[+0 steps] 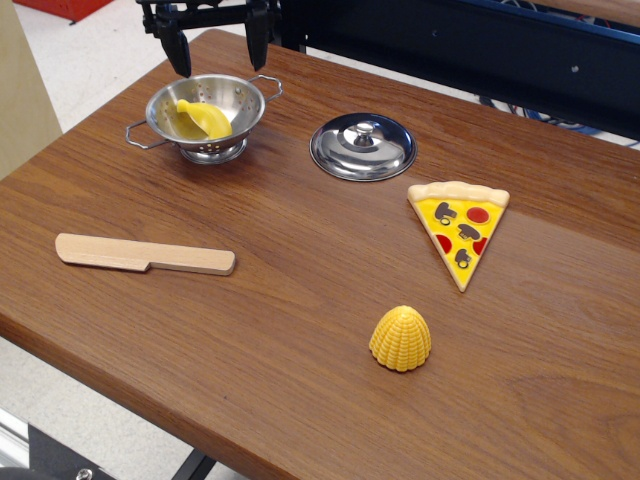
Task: Take banana out of colander
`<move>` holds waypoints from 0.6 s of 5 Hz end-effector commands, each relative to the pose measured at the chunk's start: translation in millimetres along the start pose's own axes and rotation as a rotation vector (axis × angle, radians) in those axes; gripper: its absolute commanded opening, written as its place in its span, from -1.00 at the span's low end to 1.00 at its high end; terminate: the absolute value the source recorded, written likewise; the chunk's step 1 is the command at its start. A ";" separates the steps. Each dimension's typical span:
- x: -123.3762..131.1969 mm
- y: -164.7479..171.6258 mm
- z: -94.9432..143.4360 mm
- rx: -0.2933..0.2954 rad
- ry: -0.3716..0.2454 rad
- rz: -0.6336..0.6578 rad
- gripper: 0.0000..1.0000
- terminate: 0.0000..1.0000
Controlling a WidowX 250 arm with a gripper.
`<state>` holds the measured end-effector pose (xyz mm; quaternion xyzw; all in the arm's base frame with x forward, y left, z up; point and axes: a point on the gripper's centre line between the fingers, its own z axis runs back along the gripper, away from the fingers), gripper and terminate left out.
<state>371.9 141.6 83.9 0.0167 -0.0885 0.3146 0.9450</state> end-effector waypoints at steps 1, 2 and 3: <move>15.0 13.3 4.5 0.016 -0.077 -0.013 1.00 -1.00; 11.2 18.0 -5.3 0.030 -0.056 0.003 1.00 -1.00; 6.6 17.9 -17.0 0.036 -0.048 0.015 1.00 -1.00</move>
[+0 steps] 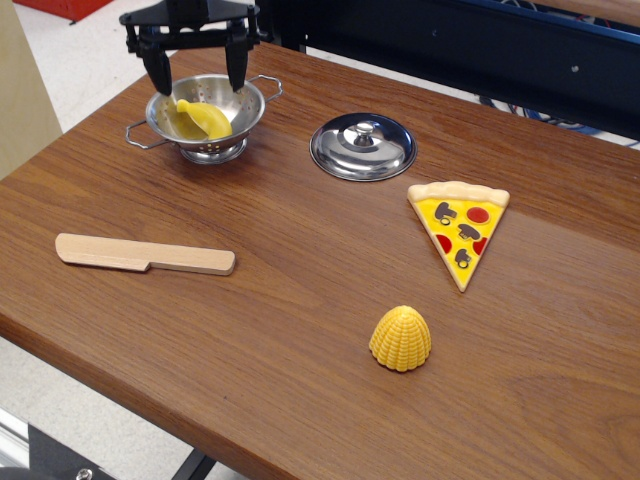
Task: Take banana out of colander
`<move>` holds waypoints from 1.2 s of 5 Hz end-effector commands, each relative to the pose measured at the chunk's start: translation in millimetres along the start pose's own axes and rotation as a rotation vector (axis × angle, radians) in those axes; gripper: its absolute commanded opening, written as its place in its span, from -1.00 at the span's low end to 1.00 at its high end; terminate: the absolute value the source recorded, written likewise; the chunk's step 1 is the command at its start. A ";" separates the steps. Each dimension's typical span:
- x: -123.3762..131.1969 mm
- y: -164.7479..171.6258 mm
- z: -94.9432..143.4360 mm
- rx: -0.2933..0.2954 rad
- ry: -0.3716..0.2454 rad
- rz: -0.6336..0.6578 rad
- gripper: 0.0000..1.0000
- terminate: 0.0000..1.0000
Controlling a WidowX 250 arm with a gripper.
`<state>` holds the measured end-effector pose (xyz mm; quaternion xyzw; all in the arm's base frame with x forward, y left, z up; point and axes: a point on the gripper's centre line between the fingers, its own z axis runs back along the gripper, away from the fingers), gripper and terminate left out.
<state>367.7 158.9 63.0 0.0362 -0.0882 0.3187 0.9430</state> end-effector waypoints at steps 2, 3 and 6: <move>0.5 -9.9 -10.8 0.008 -0.042 0.047 1.00 -1.00; 0.6 -18.0 -23.4 0.036 -0.052 0.086 1.00 -1.00; 3.6 -7.6 -3.4 0.052 -0.044 0.153 -1.00 -1.00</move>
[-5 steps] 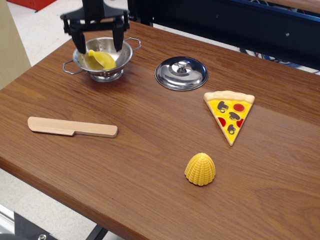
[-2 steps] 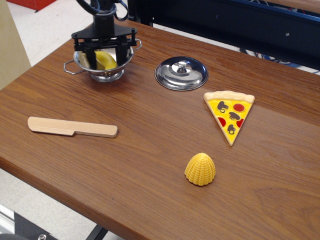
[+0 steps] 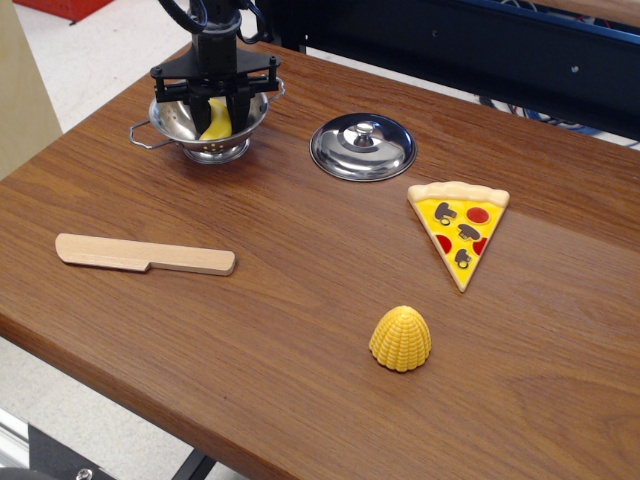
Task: Take banana out of colander
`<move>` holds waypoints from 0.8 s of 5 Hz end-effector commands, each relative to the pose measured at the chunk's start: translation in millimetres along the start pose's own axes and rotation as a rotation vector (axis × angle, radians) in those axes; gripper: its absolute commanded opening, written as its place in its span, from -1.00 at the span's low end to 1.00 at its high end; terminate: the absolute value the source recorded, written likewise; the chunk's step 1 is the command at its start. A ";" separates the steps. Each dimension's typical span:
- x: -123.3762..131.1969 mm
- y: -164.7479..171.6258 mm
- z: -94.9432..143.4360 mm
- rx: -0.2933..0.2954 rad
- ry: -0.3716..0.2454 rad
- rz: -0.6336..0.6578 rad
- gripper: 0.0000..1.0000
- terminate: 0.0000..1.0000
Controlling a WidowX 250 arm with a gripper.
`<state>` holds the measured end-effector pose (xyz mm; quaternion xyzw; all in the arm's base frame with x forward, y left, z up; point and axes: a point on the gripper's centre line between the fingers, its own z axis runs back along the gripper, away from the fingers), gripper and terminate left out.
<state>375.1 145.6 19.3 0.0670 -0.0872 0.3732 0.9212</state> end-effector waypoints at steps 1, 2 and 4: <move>20.0 6.0 68.7 -0.083 0.009 0.074 -1.00 -1.00; 10.8 0.5 93.5 -0.123 0.052 0.055 -1.00 -1.00; -51.4 -3.0 111.8 -0.200 0.090 -0.110 -1.00 -1.00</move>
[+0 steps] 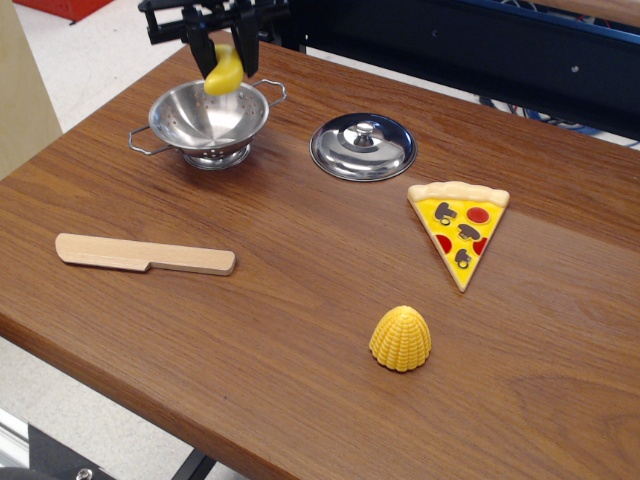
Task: Take banana out of colander
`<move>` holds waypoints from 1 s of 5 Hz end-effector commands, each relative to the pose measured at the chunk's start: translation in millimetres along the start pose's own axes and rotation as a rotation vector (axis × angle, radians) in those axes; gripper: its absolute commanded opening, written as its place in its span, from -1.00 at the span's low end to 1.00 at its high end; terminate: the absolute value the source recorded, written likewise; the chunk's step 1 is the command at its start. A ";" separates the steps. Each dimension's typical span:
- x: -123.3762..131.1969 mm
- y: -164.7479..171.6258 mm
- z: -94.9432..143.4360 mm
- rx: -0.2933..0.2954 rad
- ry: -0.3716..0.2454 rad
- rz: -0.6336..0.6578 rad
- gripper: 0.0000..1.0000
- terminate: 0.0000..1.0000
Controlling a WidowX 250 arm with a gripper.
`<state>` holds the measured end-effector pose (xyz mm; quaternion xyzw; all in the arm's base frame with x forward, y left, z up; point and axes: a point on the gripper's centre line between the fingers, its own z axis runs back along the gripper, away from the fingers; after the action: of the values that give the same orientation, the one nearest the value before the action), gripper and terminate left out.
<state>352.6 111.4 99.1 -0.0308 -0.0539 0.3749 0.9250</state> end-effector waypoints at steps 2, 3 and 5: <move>-107.7 -7.2 -10.0 -0.044 -0.006 -0.337 -1.00 -1.00; -126.8 -20.9 -24.9 -0.028 -0.009 -0.379 -1.00 -1.00; -156.6 -8.5 -61.1 0.002 -0.040 -0.462 -1.00 -1.00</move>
<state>252.8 -13.4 20.3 -0.0072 -0.0644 0.1544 0.9859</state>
